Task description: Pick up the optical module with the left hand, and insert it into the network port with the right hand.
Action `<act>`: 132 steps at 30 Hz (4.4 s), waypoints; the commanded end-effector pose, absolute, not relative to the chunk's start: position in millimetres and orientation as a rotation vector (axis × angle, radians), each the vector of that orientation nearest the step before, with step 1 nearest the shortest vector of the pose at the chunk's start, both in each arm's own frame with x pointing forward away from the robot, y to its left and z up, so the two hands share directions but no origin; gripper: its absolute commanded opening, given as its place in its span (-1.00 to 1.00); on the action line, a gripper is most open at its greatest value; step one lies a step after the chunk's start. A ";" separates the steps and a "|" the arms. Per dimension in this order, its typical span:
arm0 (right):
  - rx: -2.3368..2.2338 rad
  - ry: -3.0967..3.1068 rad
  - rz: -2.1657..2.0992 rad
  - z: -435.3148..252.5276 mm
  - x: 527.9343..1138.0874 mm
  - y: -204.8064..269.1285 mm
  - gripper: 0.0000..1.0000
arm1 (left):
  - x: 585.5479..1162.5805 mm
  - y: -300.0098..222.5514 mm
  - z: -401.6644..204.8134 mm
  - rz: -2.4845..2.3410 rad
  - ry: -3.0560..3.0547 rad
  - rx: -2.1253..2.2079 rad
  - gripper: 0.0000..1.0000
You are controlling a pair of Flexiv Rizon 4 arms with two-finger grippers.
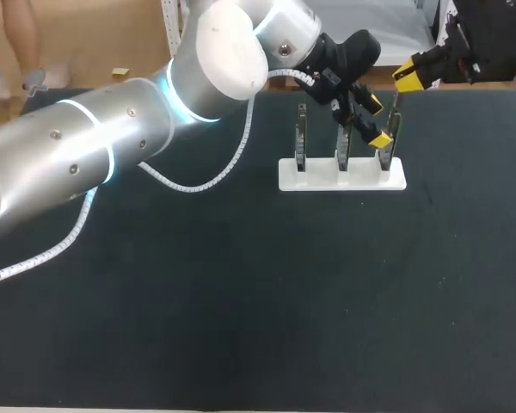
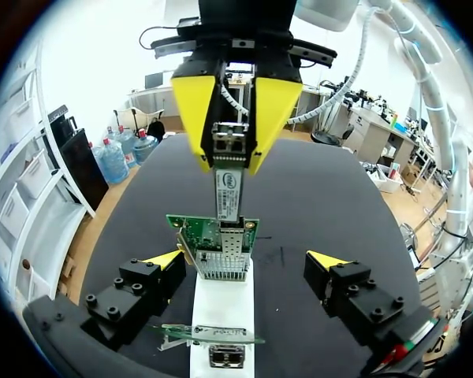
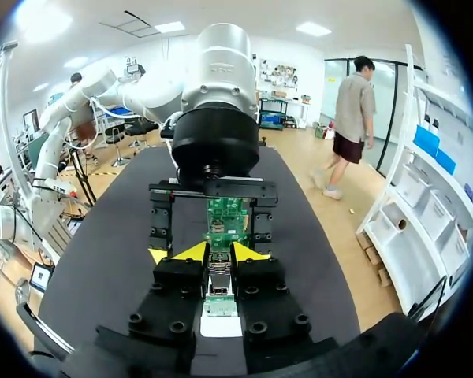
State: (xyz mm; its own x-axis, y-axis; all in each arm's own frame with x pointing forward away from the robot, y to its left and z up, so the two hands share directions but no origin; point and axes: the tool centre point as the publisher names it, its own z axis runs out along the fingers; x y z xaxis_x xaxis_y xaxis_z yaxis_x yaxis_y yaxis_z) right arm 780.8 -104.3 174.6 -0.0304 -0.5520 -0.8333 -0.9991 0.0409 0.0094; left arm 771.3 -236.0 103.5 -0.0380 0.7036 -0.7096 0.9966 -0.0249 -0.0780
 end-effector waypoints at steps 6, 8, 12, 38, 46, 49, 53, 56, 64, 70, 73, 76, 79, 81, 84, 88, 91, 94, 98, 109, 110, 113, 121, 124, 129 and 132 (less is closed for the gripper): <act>-1.577 1.675 0.855 170.5 775.7 -104.0 -1.00 | 772.4 -236.6 104.2 -0.821 1.793 1.778 1.00; -1.576 1.677 0.857 170.1 775.7 -104.0 -1.00 | 772.4 -236.6 104.2 -0.821 1.793 1.778 1.00; -1.573 1.680 0.858 168.7 775.6 -103.5 -1.00 | 772.4 -236.6 104.2 -0.821 1.793 1.778 1.00; -1.511 1.684 0.934 173.5 776.6 -108.5 1.00 | 772.4 -236.6 104.2 -0.821 1.793 1.778 1.00; -1.487 1.644 0.987 190.1 781.7 -112.5 -0.08 | 772.4 -236.6 104.2 -0.821 1.793 1.778 1.00; -1.499 1.627 0.992 191.7 781.7 -111.6 -1.00 | 772.4 -236.6 104.2 -0.821 1.793 1.778 1.00; -1.502 1.625 0.991 191.2 781.3 -110.0 -1.00 | 772.4 -236.6 104.2 -0.821 1.793 1.778 1.00; -1.513 1.627 0.984 189.2 781.3 -109.1 -1.00 | 772.4 -236.6 104.2 -0.821 1.793 1.778 1.00; -1.511 1.624 0.997 187.4 781.0 -107.3 -1.00 | 772.4 -236.6 104.2 -0.821 1.793 1.778 1.00; -1.520 1.626 0.999 185.0 780.8 -106.3 -1.00 | 772.4 -236.6 104.2 -0.821 1.793 1.778 1.00; -1.524 1.628 1.005 182.8 780.6 -104.9 -1.00 | 772.4 -236.6 104.2 -0.821 1.793 1.778 1.00; -1.523 1.630 1.008 181.5 780.6 -104.5 -1.00 | 772.4 -236.6 104.2 -0.821 1.793 1.778 1.00; -1.524 1.636 1.007 179.8 781.6 -104.2 -1.00 | 772.4 -236.6 104.2 -0.821 1.793 1.778 1.00; -1.524 1.641 1.007 178.6 782.3 -104.3 -1.00 | 772.4 -236.6 104.2 -0.821 1.793 1.778 1.00; -1.529 1.655 1.007 174.3 783.1 -104.7 -1.00 | 772.4 -236.6 104.2 -0.821 1.793 1.778 1.00; -1.537 1.677 1.010 167.0 782.6 -105.0 -1.00 | 772.4 -236.6 104.2 -0.821 1.793 1.778 1.00; -1.530 1.690 1.022 162.6 782.6 -105.2 -1.00 | 772.4 -236.6 104.2 -0.821 1.793 1.778 1.00; -1.529 1.697 1.028 158.8 782.7 -105.0 -1.00 | 772.4 -236.6 104.2 -0.821 1.793 1.778 1.00; -1.528 1.710 1.033 153.8 782.7 -105.2 -1.00 | 772.4 -236.6 104.2 -0.821 1.793 1.778 1.00; -1.557 1.741 1.024 140.7 777.5 -104.3 -1.00 | 772.4 -236.6 104.2 -0.821 1.793 1.778 1.00; -1.550 1.744 1.033 140.3 777.3 -104.2 -1.00 | 772.4 -236.6 104.2 -0.821 1.793 1.778 1.00; -1.551 1.745 1.030 138.4 776.7 -103.5 -1.00 | 772.4 -236.6 104.2 -0.821 1.793 1.778 1.00; -1.546 1.756 1.033 133.5 774.5 -102.6 -1.00 | 772.4 -236.6 104.2 -0.821 1.793 1.778 1.00; -1.544 1.759 1.032 131.9 774.6 -102.4 -1.00 | 772.4 -236.6 104.2 -0.821 1.793 1.778 1.00; -1.535 1.765 1.035 130.0 774.4 -102.7 -1.00 | 772.4 -236.6 104.2 -0.821 1.793 1.778 1.00; -1.528 1.764 1.033 130.6 774.8 -103.4 -1.00 | 772.4 -236.6 104.2 -0.821 1.793 1.778 1.00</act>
State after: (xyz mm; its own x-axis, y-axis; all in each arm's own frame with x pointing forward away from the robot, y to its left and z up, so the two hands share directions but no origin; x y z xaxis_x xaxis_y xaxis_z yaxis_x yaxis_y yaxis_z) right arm 776.7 -104.3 140.8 -0.1751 -0.5354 -0.8263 -0.9825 0.0403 0.1820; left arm 771.3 -236.0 103.5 -0.0379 0.7036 -0.7096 0.9966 -0.0249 -0.0780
